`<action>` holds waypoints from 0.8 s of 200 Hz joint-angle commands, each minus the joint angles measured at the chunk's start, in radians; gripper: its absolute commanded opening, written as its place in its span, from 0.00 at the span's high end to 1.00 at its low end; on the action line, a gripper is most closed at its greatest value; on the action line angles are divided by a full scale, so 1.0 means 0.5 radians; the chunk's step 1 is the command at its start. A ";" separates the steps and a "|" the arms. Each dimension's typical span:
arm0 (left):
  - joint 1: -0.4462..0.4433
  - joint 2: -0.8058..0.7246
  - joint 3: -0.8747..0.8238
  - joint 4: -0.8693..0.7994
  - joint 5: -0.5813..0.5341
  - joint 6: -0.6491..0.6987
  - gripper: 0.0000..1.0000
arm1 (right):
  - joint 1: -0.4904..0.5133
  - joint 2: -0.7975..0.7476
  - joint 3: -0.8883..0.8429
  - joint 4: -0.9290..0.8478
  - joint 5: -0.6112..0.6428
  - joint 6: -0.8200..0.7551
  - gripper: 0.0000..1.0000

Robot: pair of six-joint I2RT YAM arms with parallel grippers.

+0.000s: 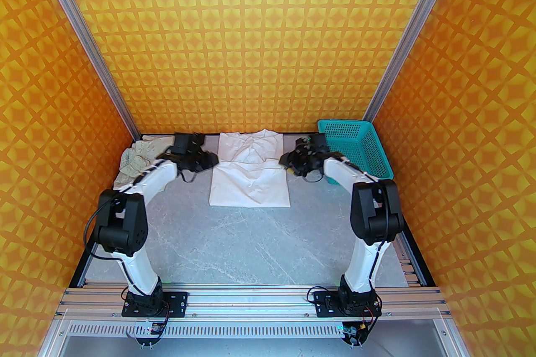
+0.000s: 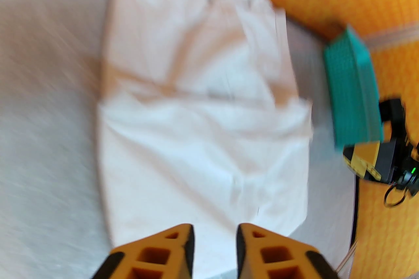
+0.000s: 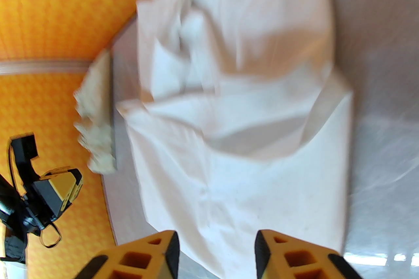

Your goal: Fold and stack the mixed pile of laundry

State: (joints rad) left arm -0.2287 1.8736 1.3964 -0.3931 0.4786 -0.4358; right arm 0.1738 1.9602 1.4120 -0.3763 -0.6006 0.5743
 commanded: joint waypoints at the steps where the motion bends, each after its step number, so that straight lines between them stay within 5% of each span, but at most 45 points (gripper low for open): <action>1: -0.015 0.167 0.037 -0.052 0.027 0.094 0.76 | 0.024 0.130 0.028 0.054 0.103 -0.046 0.62; 72: 0.006 0.662 0.568 0.012 0.031 0.099 0.77 | -0.010 0.594 0.536 0.062 0.107 0.038 0.70; 160: 0.111 0.888 0.583 0.304 0.099 0.051 0.70 | -0.150 1.074 1.040 0.051 -0.032 0.239 0.70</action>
State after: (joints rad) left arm -0.1890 2.2929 1.6802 -0.2993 0.4911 -0.4091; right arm 0.1074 2.4481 1.8862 -0.3374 -0.6037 0.6617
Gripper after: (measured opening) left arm 0.283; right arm 0.303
